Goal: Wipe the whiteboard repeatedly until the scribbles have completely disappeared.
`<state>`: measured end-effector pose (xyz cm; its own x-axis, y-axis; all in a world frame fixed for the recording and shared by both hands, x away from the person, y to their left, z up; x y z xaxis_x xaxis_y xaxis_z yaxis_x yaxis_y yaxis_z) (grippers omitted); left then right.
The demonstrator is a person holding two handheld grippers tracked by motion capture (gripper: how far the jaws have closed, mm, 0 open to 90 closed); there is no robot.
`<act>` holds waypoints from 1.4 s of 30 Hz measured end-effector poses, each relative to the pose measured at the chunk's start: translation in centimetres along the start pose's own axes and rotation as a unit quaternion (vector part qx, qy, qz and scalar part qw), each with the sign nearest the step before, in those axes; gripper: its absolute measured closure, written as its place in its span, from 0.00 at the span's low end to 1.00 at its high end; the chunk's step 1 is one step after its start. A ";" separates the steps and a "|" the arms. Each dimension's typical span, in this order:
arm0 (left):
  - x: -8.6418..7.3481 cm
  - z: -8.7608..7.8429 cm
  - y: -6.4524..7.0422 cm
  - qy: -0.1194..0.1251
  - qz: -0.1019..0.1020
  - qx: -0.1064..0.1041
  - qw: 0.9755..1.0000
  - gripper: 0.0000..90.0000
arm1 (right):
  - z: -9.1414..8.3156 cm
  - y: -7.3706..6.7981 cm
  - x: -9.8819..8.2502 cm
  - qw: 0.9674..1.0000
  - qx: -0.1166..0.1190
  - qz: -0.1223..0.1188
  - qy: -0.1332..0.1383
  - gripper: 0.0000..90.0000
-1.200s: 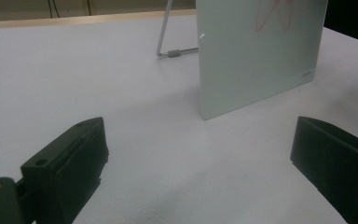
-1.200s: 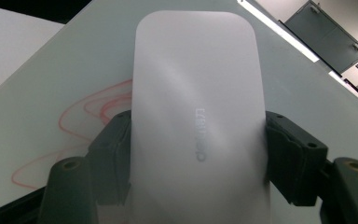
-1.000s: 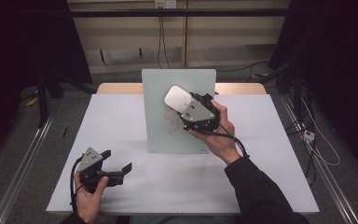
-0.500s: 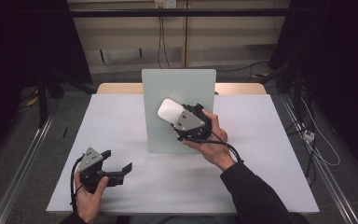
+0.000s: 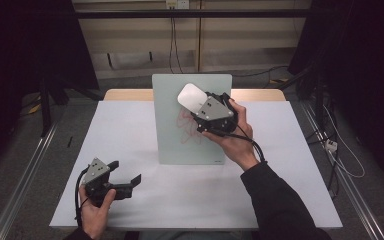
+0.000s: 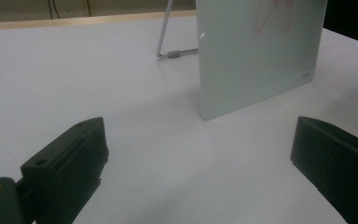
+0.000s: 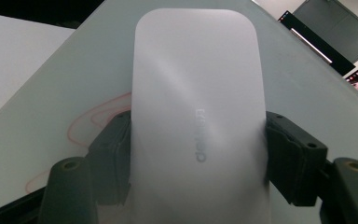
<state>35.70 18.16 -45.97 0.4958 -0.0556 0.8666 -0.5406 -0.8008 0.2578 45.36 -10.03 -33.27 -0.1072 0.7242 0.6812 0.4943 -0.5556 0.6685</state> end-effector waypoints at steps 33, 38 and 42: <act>-0.1 0.0 0.0 -0.002 0.002 0.000 1.000 0.04 | 0.6 -3.0 -0.2 1.000 0.027 -0.008 -0.004 0.35; 0.0 0.0 0.0 -0.002 0.002 0.000 1.000 0.04 | 0.0 -0.3 0.0 1.000 -0.007 0.006 -0.003 0.35; -0.1 0.1 0.0 -0.002 0.001 0.000 1.000 0.04 | -0.3 1.0 0.0 1.000 -0.025 0.012 -0.002 0.35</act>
<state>35.71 18.12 -46.05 0.4982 -0.0601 0.8650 -0.5419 -0.8003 0.2566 45.58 -10.69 -32.48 -0.0918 0.7119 0.6962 0.4529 -0.5928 0.6659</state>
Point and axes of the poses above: each handheld gripper's, and its own axes: z roughly forward along the jaws, x roughly out of its top, y roughly to its right, the point moved 6 cm from there along z, roughly forward along the jaws, and after that the axes turned 8 degrees about -z, right-handed, at the moved point
